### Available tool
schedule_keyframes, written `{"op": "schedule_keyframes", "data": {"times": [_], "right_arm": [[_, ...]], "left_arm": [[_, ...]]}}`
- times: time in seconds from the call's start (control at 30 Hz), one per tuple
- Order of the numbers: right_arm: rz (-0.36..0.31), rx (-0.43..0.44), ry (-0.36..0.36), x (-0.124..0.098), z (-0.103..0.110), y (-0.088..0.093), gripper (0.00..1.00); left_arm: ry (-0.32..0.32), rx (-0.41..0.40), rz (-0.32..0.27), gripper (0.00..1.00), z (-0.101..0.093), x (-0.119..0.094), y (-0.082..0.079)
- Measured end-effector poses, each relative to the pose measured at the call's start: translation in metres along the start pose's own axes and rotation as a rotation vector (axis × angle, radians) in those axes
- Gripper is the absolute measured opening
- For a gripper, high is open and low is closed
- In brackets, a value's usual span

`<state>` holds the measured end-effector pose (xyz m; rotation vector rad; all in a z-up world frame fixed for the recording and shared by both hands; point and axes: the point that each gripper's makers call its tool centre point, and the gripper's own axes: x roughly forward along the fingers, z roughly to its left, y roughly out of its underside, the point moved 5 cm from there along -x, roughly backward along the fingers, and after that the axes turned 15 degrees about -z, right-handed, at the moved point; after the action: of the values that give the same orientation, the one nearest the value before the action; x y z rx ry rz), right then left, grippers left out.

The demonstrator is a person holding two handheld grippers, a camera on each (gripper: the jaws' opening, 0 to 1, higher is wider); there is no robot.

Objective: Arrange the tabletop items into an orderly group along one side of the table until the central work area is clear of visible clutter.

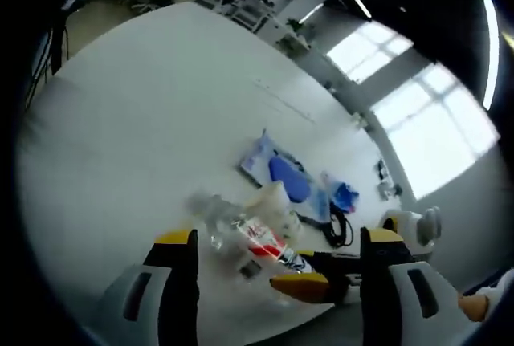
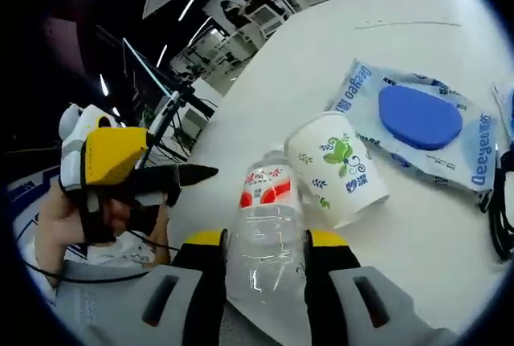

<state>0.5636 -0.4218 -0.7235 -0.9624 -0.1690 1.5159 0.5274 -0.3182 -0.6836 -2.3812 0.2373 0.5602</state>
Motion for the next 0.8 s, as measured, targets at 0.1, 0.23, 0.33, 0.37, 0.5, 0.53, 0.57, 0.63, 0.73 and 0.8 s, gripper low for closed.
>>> {"op": "schedule_keyframes", "data": {"times": [0.1, 0.23, 0.33, 0.37, 0.5, 0.53, 0.57, 0.63, 0.73, 0.8], "right_arm": [[-0.005, -0.001, -0.004, -0.001, 0.002, 0.0, 0.33], [-0.008, 0.032, -0.02, -0.002, 0.006, 0.003, 0.33], [-0.006, 0.038, -0.026, -0.001, 0.005, 0.005, 0.33], [-0.006, 0.039, -0.028, -0.001, 0.006, 0.005, 0.33], [-0.008, 0.041, -0.048, -0.003, 0.011, 0.004, 0.33], [-0.011, 0.037, -0.052, -0.004, 0.013, 0.003, 0.33], [-0.02, 0.03, -0.059, -0.005, 0.016, 0.001, 0.33], [-0.026, 0.013, -0.071, -0.005, 0.019, -0.002, 0.33], [-0.031, 0.015, -0.086, -0.004, 0.025, -0.004, 0.33], [-0.029, -0.024, -0.085, -0.005, 0.026, -0.005, 0.33]], "left_arm": [[-0.028, -0.091, 0.035, 0.79, 0.008, 0.001, 0.013], [-0.048, -0.126, 0.057, 0.76, 0.016, 0.008, 0.023], [-0.072, -0.139, 0.111, 0.77, 0.024, 0.014, 0.035], [-0.086, -0.166, 0.119, 0.77, 0.026, 0.015, 0.038], [-0.092, -0.322, 0.04, 0.8, 0.026, 0.019, 0.037], [-0.086, -0.312, 0.027, 0.82, 0.026, 0.02, 0.035], [-0.091, -0.302, 0.022, 0.83, 0.026, 0.02, 0.035], [-0.104, -0.265, 0.012, 0.82, 0.028, 0.021, 0.034], [-0.094, -0.349, 0.041, 0.74, 0.027, 0.024, 0.041], [-0.119, -0.377, 0.018, 0.68, 0.035, 0.026, 0.039]]}}
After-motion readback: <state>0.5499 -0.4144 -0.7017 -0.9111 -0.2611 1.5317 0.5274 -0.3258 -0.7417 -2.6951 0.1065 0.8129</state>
